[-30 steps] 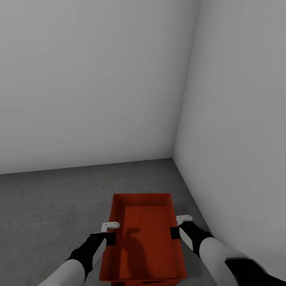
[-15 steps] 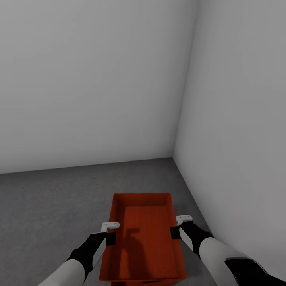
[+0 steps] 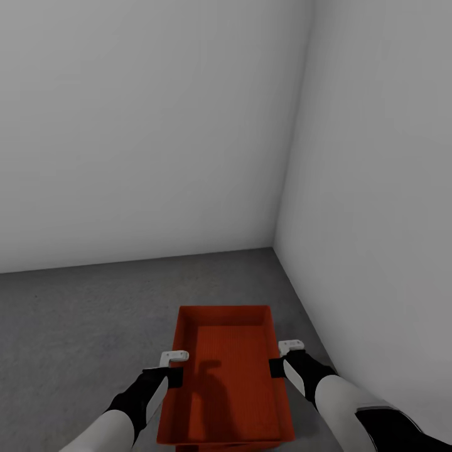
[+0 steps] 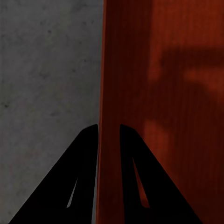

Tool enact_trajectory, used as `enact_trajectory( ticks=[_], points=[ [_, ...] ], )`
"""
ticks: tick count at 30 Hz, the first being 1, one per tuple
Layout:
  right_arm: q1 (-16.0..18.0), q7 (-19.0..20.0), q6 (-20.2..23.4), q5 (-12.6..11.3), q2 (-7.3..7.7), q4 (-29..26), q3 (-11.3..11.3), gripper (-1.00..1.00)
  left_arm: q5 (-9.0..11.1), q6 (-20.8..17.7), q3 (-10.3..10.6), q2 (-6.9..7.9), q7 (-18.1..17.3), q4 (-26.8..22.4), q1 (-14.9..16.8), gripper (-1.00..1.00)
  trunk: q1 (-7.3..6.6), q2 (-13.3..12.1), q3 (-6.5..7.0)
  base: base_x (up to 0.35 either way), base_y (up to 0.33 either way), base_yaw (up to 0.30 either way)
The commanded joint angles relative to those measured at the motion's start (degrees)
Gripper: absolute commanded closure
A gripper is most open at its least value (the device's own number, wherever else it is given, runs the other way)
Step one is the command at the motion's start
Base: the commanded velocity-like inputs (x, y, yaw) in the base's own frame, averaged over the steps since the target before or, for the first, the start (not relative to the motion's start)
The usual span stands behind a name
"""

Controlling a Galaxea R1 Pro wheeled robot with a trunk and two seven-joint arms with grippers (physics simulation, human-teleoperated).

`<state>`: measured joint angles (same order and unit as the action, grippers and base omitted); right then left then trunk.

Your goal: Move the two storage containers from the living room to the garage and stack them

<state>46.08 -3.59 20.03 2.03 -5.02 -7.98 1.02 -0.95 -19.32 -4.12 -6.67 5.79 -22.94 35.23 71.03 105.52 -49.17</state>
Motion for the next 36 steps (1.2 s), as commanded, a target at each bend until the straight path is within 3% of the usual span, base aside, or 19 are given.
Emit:
enact_trajectory(
  ticks=[1, 29, 36],
  points=[
    [0.0, 0.3, 0.3, -1.2, 0.01, -0.3, 3.4, 1.0, 1.6, -0.8, 1.0, 0.61, -0.4, 0.1, 0.0, 1.0, -0.01, 0.0, -0.11, 0.0, 0.0, 0.0],
    [0.1, 0.3, 0.3, -1.2, 0.01, -0.3, 3.4, 1.0, 1.6, -0.8, 1.0, 0.61, -0.4, 0.1, 0.0, 1.0, -0.01, 0.0, -0.63, 0.0, 0.0, 0.0],
    [0.1, 0.3, 0.3, -1.2, 0.01, -0.3, 3.4, 1.0, 1.6, -0.8, 1.0, 0.61, -0.4, 0.1, 0.0, 1.0, 0.65, 1.2, -1.18, 0.0, 0.0, 0.0]
  ],
)
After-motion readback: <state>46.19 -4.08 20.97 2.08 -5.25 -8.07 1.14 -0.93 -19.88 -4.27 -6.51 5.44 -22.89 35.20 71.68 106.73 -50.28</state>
